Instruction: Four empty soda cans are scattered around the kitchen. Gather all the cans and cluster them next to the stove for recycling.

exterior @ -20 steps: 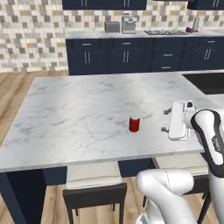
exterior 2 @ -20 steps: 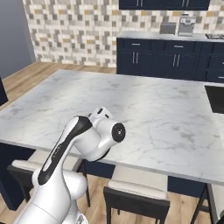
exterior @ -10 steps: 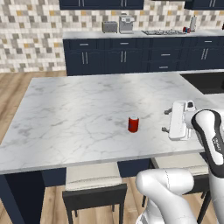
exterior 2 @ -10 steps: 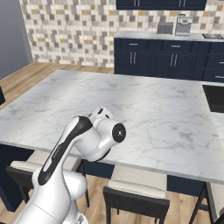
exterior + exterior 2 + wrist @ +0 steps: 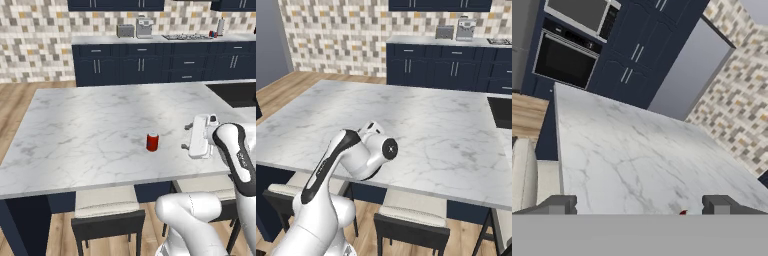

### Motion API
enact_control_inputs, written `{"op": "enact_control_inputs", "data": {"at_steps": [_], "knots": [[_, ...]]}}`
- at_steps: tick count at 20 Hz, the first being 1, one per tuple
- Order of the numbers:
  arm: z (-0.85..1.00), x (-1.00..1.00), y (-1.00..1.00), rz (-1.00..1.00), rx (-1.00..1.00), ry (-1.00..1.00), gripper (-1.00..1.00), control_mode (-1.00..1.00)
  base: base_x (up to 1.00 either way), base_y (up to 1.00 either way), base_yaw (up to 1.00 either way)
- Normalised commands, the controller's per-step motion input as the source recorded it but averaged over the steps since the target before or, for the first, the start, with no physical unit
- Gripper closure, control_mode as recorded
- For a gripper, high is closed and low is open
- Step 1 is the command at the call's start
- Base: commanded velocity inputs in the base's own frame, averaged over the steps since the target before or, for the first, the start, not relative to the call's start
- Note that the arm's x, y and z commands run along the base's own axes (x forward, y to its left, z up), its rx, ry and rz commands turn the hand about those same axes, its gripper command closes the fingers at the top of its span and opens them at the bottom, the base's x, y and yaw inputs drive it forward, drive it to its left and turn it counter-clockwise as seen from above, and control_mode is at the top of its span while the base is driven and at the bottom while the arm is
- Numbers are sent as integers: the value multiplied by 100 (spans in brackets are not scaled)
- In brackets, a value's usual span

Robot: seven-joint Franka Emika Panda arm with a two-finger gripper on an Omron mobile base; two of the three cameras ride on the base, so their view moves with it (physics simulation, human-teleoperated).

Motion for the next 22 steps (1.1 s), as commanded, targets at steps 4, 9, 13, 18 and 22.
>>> {"op": "enact_control_inputs", "data": {"at_steps": [4, 9, 13, 18, 22], "knots": [[-11, 60, 3, 1, 0, 11, -100, -100, 0, 0, 0], [-7, 43, 0, 4, 1, 18, -100, -100, 0, 0, 0], [-5, 13, -3, 7, 6, 21, -100, -100, 0, 0, 0], [-11, 10, -6, 6, 9, 13, -100, -100, 0, 0, 0], [-10, 14, -4, 1, 2, -1, -100, -100, 0, 0, 0]]}}
